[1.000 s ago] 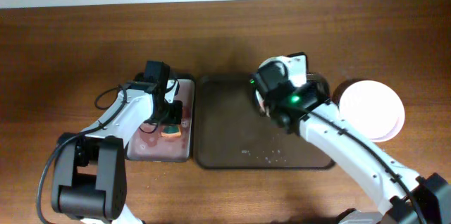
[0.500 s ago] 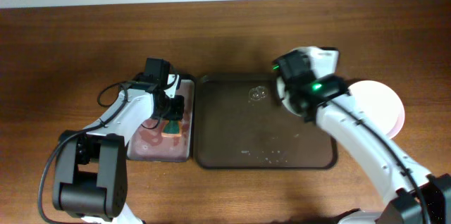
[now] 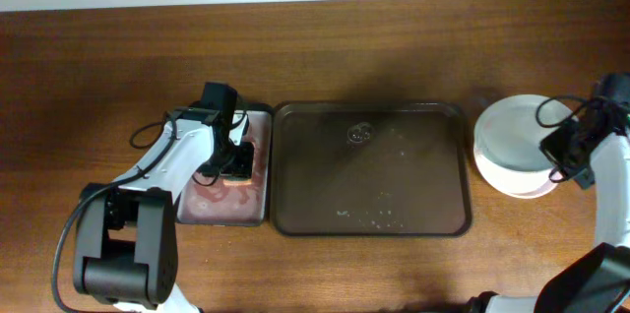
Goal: Clean dirty plates on tray and stack at the side
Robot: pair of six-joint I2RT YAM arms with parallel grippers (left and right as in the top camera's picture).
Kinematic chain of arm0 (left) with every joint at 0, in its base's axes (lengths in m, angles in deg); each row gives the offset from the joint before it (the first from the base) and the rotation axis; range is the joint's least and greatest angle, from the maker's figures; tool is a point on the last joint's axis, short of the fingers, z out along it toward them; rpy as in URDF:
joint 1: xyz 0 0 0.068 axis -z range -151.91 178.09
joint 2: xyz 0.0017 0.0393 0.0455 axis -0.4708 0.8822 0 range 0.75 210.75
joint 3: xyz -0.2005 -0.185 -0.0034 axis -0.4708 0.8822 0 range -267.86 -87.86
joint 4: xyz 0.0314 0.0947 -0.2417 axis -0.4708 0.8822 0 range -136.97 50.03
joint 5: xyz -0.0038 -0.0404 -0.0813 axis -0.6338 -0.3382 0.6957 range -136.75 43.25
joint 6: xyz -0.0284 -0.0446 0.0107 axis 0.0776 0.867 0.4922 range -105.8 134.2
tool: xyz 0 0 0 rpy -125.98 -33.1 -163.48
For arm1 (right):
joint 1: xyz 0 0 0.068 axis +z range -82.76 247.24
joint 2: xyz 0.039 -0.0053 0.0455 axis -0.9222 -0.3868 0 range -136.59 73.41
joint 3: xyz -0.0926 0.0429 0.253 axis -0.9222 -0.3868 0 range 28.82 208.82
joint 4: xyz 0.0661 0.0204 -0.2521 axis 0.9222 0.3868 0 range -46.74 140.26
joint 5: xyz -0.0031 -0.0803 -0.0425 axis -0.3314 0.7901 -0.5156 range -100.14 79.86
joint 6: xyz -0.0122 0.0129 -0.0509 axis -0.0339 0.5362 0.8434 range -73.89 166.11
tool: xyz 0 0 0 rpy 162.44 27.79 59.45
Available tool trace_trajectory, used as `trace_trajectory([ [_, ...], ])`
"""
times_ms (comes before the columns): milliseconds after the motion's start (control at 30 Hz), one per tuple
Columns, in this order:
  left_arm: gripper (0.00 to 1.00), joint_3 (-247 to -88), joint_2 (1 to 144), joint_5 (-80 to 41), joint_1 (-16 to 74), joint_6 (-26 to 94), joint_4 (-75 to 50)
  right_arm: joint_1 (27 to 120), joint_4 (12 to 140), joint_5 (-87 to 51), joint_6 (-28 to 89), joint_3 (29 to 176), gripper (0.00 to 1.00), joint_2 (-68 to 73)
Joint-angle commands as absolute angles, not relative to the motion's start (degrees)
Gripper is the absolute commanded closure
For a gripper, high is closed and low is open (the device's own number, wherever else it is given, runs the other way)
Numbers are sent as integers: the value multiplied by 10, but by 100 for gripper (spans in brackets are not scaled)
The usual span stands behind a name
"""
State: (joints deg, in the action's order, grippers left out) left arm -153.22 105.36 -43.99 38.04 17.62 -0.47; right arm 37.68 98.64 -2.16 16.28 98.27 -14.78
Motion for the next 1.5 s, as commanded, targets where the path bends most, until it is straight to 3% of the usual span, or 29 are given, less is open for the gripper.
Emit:
trace_trajectory([
  [0, 48, -1527, 1059, -430, 392, 174, -2, 351, 991, -35, 158, 991, 96, -152],
  [33, 50, -1524, 1059, -430, 397, 174, -2, 343, 991, -35, 158, 989, 96, -152],
  [133, 74, -1523, 1059, -432, 400, 174, -3, 338, 991, -35, 158, 987, 93, -152],
  [167, 92, -1523, 1059, -432, 400, 174, -4, 338, 990, -35, 158, 986, 79, -152],
  [200, 100, -1523, 1059, -432, 400, 174, -4, 338, 990, -35, 158, 986, 68, -152],
  [300, 100, -1529, 1053, -432, 399, 174, 2, 338, 991, -91, 194, 985, 67, -152],
  [333, 93, -1533, 1043, -431, 399, 174, 3, 339, 989, -137, 225, 985, 68, -152],
  [367, 71, -1538, 1026, -432, 399, 174, 0, 347, 987, -199, 266, 985, 68, -152],
  [400, 0, -1544, 1009, -432, 399, 174, -5, 360, 986, -234, 295, 985, 67, -152],
  [600, 0, -1549, 962, -432, 395, 234, -11, 534, 989, -260, 419, 985, 48, -152],
  [667, 0, -1549, 962, -432, 382, 267, 7, 586, 997, -259, 446, 985, 31, -152],
  [733, 0, -1549, 962, -431, 368, 290, 57, 636, 1017, -228, 448, 985, 4, -152],
  [767, 0, -1549, 962, -431, 364, 291, 91, 653, 1027, -221, 441, 985, 1, -152],
  [967, 0, -1524, 904, -443, 366, 291, 149, 662, 1055, -217, 420, 953, 1, -99],
  [1100, 0, -1420, 726, -472, 392, 292, 67, 662, 961, -206, 421, 835, 1, 108],
  [1267, 0, -1276, 432, -477, 425, 292, -43, 662, 940, -185, 421, 770, 1, 314],
  [1467, 0, -1264, 311, -483, 425, 292, -38, 662, 940, -185, 421, 770, 1, 340],
])
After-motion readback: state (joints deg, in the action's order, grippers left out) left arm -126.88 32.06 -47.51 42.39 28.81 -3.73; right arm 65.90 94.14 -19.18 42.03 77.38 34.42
